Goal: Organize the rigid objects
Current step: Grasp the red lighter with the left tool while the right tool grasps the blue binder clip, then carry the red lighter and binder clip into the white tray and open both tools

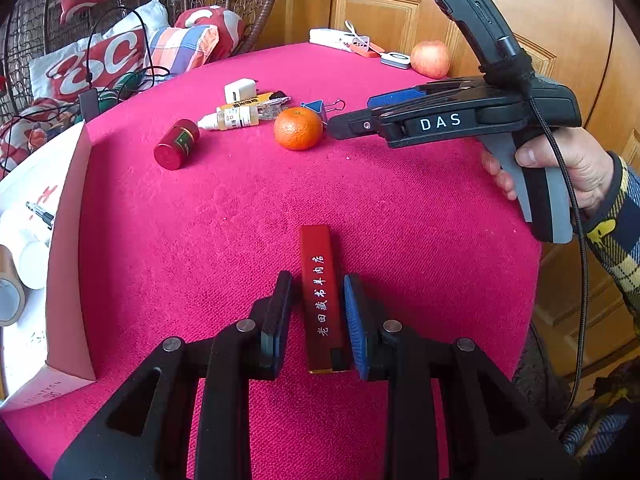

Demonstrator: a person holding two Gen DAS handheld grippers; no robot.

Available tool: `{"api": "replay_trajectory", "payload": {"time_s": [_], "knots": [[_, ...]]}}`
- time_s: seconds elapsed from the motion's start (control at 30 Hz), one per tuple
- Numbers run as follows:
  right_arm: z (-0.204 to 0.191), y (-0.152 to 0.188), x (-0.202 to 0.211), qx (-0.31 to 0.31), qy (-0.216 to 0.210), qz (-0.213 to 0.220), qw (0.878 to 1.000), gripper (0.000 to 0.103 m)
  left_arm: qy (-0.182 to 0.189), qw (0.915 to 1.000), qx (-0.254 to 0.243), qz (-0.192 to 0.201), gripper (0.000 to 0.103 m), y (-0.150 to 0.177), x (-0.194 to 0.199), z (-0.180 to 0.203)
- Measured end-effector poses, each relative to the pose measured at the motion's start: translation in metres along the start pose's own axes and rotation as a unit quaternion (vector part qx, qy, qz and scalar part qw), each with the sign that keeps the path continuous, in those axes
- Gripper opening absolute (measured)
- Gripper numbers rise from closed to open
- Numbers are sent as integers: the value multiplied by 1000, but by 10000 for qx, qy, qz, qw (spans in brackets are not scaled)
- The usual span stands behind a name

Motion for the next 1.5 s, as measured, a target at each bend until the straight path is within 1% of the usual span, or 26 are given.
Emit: {"api": "replay_trajectory", "payload": {"time_s": [0.03, 0.07, 0.1, 0.17, 0.23, 0.33, 0.37, 0.4, 0.5, 0.53, 0.57, 0.67, 0.77, 0.87, 1.03, 1.07, 1.17, 1.2, 1.3, 1.4, 1.5], "knots": [[-1, -1, -4, 114, 28, -20, 9999, 69, 0, 10000, -1, 2, 25, 0, 0, 0], [-3, -2, -9, 236, 26, -90, 9997, 59, 8, 10000, 5, 9, 25, 0, 0, 0], [-4, -3, -14, 349, 25, -150, 9993, 56, 16, 10000, 14, 14, 25, 0, 0, 0], [-7, -6, -21, 612, 51, -175, 9980, 53, 24, 10000, 14, 15, 25, 0, 0, 0], [-9, -8, -30, 800, 56, -240, 9965, 47, 8, 10000, -4, 10, 25, 0, 1, 0], [-15, -16, -36, 895, -100, -225, 9957, 45, -7, 10000, -13, 10, 25, 0, 0, -1], [-18, -17, -37, 943, -170, -235, 9951, 37, -14, 10000, -13, 11, 25, 0, 0, -1], [-22, -19, -38, 991, -180, -237, 9946, 34, -22, 10000, -4, 14, 24, 0, 0, -1], [-28, -17, -35, 1148, -134, -215, 9931, 34, -26, 10000, 29, 30, 21, 0, 1, -3], [-29, -16, -34, 1163, -133, -199, 9929, 34, -29, 10000, 47, 41, 17, 0, 2, -3], [-29, -15, -32, 1181, -125, -167, 9928, 34, -39, 10000, 72, 54, 16, 0, 3, -4], [-25, -14, -25, 1079, -22, -63, 9941, 34, -87, 9997, 153, 142, 16, 0, 7, -8], [-17, -20, -9, 702, -3, 165, 9974, 34, -120, 9994, 168, 265, 16, -1, 12, -9], [-10, -28, 18, 265, -28, 502, 9984, 34, -151, 9993, 121, 325, 16, -2, 15, -8], [-8, -33, 64, -333, -122, 1066, 9937, 34, -271, 9982, -55, 528, 16, -6, 24, -4], [-6, -34, 72, -429, -65, 1186, 9920, 34, -290, 9980, -79, 555, 16, -7, 26, -3], [7, -40, 91, -688, 378, 1503, 9855, 34, -433, 9970, -79, 637, 16, -10, 32, -6], [10, -42, 94, -837, 383, 1565, 9834, 34, -472, 9966, -66, 672, 16, -11, 35, -8], [12, -45, 96, -1087, 153, 1528, 9821, 34, -542, 9953, -28, 806, 16, -16, 45, -13], [8, -43, 94, -1046, 188, 1472, 9834, 34, -580, 9936, 29, 970, 16, -21, 56, -16], [7, -39, 96, -1117, 102, 1454, 9830, 34, -618, 9919, 81, 1107, 16, -25, 67, -20]]}}
Point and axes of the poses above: each gripper's, at about its wrist camera, not at the fingertips, and x roughly against the way its jaws point, z to its right, y to its underside, the point moved 10 cm from there along -x, roughly the way its jaws point, and after that the axes turned 12 degrees about y, right-handed, at the moved point
